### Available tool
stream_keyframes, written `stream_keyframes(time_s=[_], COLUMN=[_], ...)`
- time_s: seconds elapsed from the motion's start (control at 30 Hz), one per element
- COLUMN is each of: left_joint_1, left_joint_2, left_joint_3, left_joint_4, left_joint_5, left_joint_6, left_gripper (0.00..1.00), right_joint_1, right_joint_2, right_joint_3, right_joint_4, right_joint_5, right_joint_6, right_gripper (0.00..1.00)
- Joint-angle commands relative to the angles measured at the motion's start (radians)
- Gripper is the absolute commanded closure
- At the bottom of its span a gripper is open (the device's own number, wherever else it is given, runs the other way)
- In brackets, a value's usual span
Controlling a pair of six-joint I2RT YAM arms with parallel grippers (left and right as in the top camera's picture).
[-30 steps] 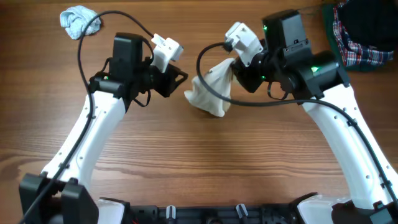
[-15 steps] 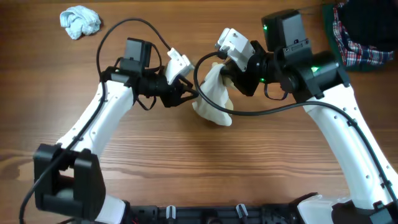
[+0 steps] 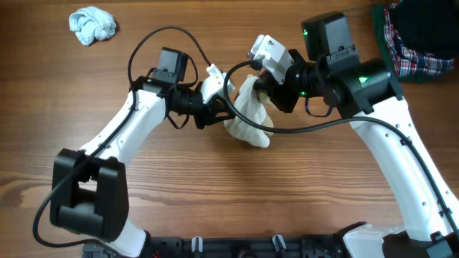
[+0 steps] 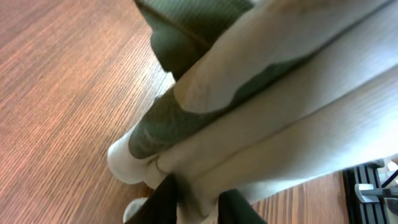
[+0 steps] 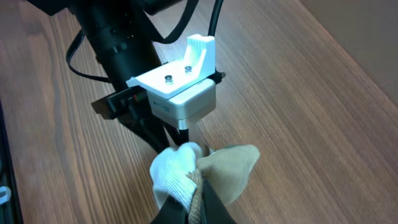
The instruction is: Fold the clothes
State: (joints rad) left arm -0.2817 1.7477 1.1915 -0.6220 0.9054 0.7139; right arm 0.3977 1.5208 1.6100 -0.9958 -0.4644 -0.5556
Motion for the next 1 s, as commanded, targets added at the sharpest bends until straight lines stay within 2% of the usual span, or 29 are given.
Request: stream_keyframes(time_s=[0.0, 0.03, 0.1, 0.2, 0.27, 0.3, 0.47, 0.57, 0.63, 0.7, 0.87, 0.97], left_joint_1=[-0.002, -0.002, -0.002, 0.028, 0.085, 0.123, 0.203, 0.198, 0.199, 0.199, 0.199, 0.199], left_joint_2=[0.014, 0.014, 0.014, 0.004, -0.033, -0.068, -0.259, -0.378, -0.427, -0.42, -0.377, -0.346], left_joint_3=[0.013, 0.013, 0.013, 0.014, 0.032, 0.051, 0.074, 0.074, 0.073, 0.073, 0.073, 0.073], left_joint_4=[0.01, 0.012, 0.014, 0.117, 0.203, 0.214, 0.216, 0.222, 0.239, 0.237, 0.232, 0.246], left_joint_5=[-0.089, -0.128, -0.148, -0.167, -0.23, -0.246, -0.261, -0.37, -0.434, -0.485, -0.508, -0.536], left_joint_6=[0.014, 0.01, 0.006, -0.188, -0.421, -0.489, -0.513, -0.513, -0.513, -0.513, -0.512, -0.509], left_gripper=[0.92, 0.96, 0.96, 0.96, 0.96, 0.96, 0.96, 0.96, 0.96, 0.96, 0.96, 0.96], right_joint_1=[-0.002, -0.002, -0.002, -0.002, -0.002, -0.003, -0.002, -0.003, -0.003, -0.003, -0.003, -0.003], right_joint_2=[0.009, 0.009, 0.009, 0.009, 0.009, 0.009, 0.009, 0.01, 0.019, 0.04, 0.103, 0.154], right_joint_3=[0.004, 0.004, 0.004, 0.004, 0.004, 0.004, 0.004, 0.004, 0.004, 0.003, 0.003, 0.003], right_joint_4=[0.0, 0.0, 0.001, 0.011, 0.026, 0.059, 0.198, 0.293, 0.378, 0.396, 0.293, 0.293], right_joint_5=[-0.034, -0.034, -0.034, -0.034, -0.002, 0.073, 0.294, 0.426, 0.494, 0.494, 0.494, 0.494], right_joint_6=[-0.021, -0.021, -0.021, -0.018, -0.005, 0.029, 0.101, 0.121, 0.082, -0.008, -0.047, -0.08], right_gripper=[0.96, 0.96, 0.96, 0.96, 0.96, 0.96, 0.96, 0.96, 0.96, 0.96, 0.96, 0.96])
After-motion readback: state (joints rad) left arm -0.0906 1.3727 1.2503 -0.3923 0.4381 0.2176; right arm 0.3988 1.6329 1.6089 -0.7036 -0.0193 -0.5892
